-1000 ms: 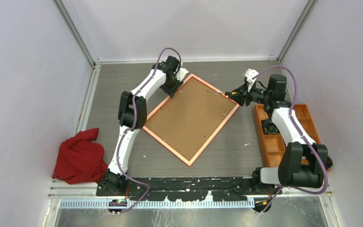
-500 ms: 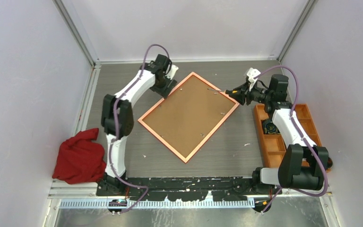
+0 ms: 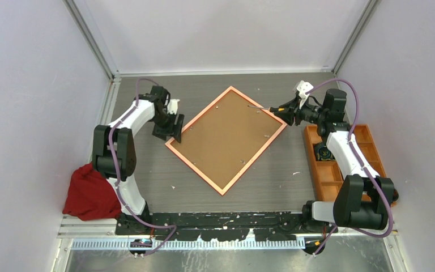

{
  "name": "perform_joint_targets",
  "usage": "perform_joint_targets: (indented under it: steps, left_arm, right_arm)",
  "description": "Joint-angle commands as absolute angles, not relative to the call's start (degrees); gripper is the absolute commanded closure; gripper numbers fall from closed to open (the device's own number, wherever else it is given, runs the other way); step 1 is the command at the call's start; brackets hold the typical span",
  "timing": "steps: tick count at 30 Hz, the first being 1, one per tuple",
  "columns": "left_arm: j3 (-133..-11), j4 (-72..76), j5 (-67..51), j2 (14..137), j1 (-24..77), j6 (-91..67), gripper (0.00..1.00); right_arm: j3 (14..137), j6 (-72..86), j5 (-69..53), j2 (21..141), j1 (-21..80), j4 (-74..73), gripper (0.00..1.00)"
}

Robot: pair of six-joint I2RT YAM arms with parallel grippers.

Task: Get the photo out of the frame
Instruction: Adjust the photo frame at the center of the board.

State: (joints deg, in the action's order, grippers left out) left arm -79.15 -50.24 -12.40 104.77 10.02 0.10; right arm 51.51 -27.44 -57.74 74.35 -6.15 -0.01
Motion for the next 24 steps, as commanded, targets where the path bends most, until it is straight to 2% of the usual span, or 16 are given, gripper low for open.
perform_joint_targets:
  steps: [1, 17, 24]
  left_arm:
    - [-77.5, -48.8, -17.5, 100.8, 10.5, -1.5, 0.31]
    - [-70.5, -44.4, -11.7, 102.0, 10.5, -1.0, 0.32]
    - [-70.5, -43.9, -11.8, 103.9, 10.5, -1.4, 0.37]
  right_arm:
    - [51.7, -26.4, -59.5, 72.4, -6.5, 3.4, 0.99]
    - [51.7, -25.2, -60.2, 72.9, -7.2, 4.0, 0.99]
    - [51.8, -25.1, -60.2, 73.2, -7.2, 4.0, 0.99]
